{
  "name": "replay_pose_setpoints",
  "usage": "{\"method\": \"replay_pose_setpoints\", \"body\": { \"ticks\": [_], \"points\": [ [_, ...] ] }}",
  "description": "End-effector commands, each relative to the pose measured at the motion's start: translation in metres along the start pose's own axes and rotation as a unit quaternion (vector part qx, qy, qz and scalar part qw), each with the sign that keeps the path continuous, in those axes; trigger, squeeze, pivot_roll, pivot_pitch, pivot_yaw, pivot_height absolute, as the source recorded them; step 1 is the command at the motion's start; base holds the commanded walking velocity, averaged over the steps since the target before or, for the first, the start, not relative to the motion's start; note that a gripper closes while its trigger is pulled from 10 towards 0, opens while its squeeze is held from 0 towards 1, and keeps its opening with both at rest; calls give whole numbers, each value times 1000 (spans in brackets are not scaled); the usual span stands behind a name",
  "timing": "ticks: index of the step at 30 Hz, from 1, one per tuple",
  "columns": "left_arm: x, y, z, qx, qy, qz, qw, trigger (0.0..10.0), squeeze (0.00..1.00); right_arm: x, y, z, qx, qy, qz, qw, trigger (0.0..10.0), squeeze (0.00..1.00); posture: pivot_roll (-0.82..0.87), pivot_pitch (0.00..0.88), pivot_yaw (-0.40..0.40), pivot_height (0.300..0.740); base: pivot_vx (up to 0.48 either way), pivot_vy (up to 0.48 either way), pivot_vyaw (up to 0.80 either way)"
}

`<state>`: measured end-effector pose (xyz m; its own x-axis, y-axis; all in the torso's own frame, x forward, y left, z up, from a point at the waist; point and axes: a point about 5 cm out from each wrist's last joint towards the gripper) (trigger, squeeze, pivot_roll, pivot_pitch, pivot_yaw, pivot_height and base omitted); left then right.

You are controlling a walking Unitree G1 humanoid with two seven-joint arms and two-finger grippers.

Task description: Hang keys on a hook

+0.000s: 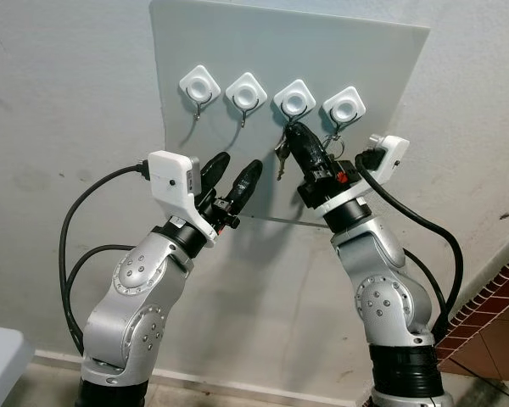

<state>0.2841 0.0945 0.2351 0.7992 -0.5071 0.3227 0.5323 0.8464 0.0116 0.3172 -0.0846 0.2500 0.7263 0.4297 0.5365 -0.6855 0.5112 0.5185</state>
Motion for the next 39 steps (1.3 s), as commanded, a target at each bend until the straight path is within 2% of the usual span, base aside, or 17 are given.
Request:
{"method": "replay_pose_setpoints", "body": {
  "ticks": [1, 15, 21, 24, 27, 30, 34, 37, 38, 39],
  "points": [
    [0, -3, 6, 5, -9, -6, 1000, 10000, 0, 4, -1, 9, 5, -20, -5, 1000, 10000, 0, 62, 0, -64, 740, 0, 0, 0],
    [0, -3, 7, 3, -9, -4, 1000, 10000, 0, 5, -5, 9, 26, -26, -26, 999, 10000, 0, 67, 0, -65, 740, 0, 0, 0],
    [0, -2, 7, 4, -9, -4, 1000, 10000, 0, 0, -16, 3, 45, -15, -69, 997, 10000, 0, 69, 0, -65, 740, 0, 0, 0],
    [0, -2, 7, 4, -8, -3, 1000, 10000, 0, -5, -22, -1, 61, -13, -91, 994, 10000, 0, 69, 0, -65, 740, 0, 0, 0],
    [0, -2, 7, 4, -8, -3, 1000, 10000, 0, -7, -25, -2, 97, -25, -99, 990, 10000, 0, 71, 0, -65, 740, 0, 0, 0],
    [0, -2, 6, 3, -7, -3, 1000, 10000, 0, -8, -27, -1, 108, -32, -104, 988, 10000, 0, 70, 0, -65, 740, 0, 0, 0],
    [0, -3, 7, 5, -8, -3, 1000, 10000, 0, -8, -28, -1, 151, -50, -112, 981, 10000, 0, 71, 0, -65, 740, 0, 0, 0],
    [0, -3, 7, 4, -9, -3, 1000, 10000, 0, -9, -28, -2, 155, -49, -110, 980, 10000, 0, 73, 0, -66, 740, 0, 0, 0],
    [0, -3, 7, 4, -9, -3, 1000, 10000, 0, -10, -28, -2, 160, -50, -108, 980, 10000, 63, 74, 0, -66, 740, 0, 0, 0],
    [1, -3, 7, 5, -8, -3, 1000, 10000, 0, -11, -27, -4, 164, -50, -105, 980, 10000, 439, 75, 0, -66, 740, 0, 0, 0]
  ]
}}
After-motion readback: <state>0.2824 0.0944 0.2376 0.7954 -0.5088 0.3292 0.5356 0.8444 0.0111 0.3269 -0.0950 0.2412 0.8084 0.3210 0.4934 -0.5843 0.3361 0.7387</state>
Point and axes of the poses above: a point about 5 cm out from each wrist's last joint towards the gripper, its own x axis pointing out of the wrist towards the gripper, its own z axis along the axis of the wrist's last joint, y = z × x, and after that the axes turned 9 degrees about x, right-handed
